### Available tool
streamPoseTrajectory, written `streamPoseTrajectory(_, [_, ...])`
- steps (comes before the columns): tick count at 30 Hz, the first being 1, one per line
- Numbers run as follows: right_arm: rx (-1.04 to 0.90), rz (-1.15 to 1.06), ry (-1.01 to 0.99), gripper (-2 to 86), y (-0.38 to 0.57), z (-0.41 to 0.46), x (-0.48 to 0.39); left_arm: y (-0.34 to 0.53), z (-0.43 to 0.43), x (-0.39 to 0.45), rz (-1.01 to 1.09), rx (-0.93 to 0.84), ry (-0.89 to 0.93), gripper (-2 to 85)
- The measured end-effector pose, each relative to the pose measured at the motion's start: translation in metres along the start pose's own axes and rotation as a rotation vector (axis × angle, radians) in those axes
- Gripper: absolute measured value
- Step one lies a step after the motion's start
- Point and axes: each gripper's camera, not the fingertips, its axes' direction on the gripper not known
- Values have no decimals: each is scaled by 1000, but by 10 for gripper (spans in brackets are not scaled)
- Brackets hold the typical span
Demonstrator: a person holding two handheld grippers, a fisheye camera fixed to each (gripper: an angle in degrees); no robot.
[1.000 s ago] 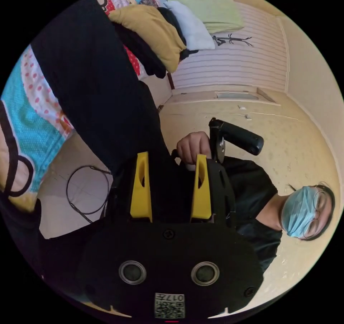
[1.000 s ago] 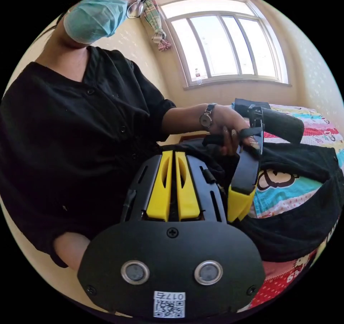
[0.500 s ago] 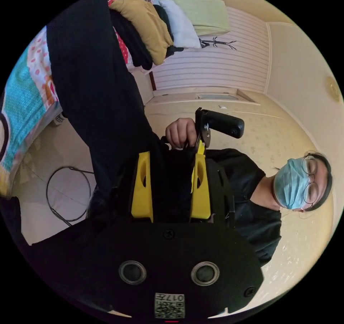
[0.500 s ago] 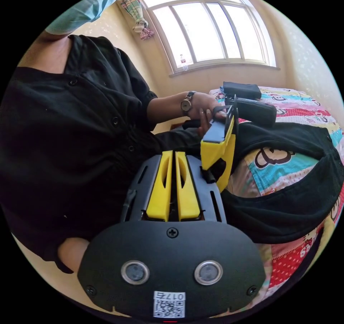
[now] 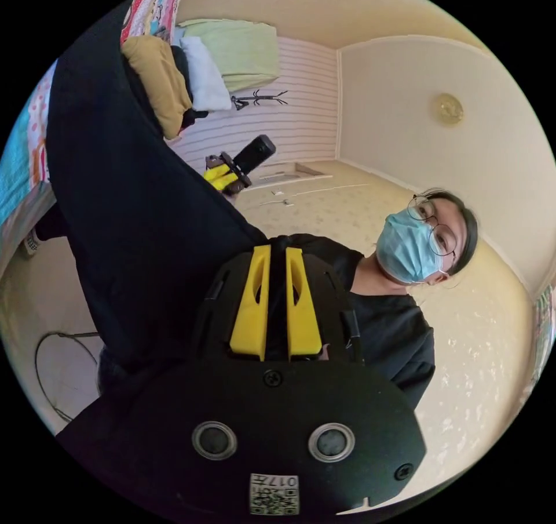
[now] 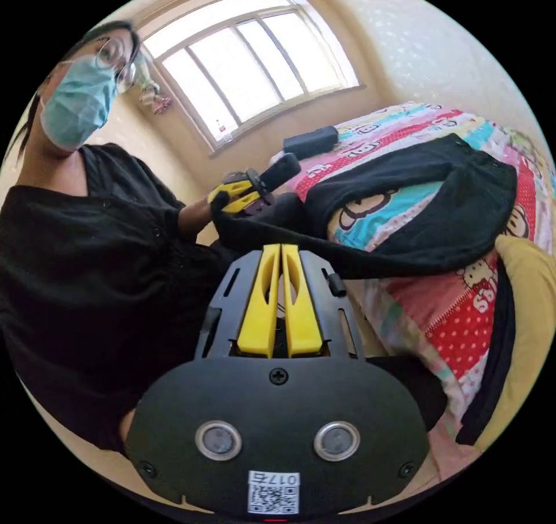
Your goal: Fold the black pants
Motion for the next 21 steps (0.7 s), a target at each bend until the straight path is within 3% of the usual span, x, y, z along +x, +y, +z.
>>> streamPoseTrajectory(3, [98, 185, -28, 76, -47, -16, 74, 9, 0, 18, -3, 6, -10, 51])
streamPoseTrajectory(8, [-23, 449, 95, 112, -152, 5, 167, 24, -5, 43, -2, 77, 18, 51])
streamPoseTrajectory(15, [-216, 671, 569, 137, -275, 53, 269, 60, -25, 83, 33, 223, 24, 51])
streamPoseTrajectory(18, [-239, 747, 415, 153, -290, 84, 301, 78, -37, 100, 47, 279, 19, 51])
streamPoseTrajectory(21, [-138, 727, 281, 98, -303, 101, 302, 94, -53, 113, 42, 307, 35, 51])
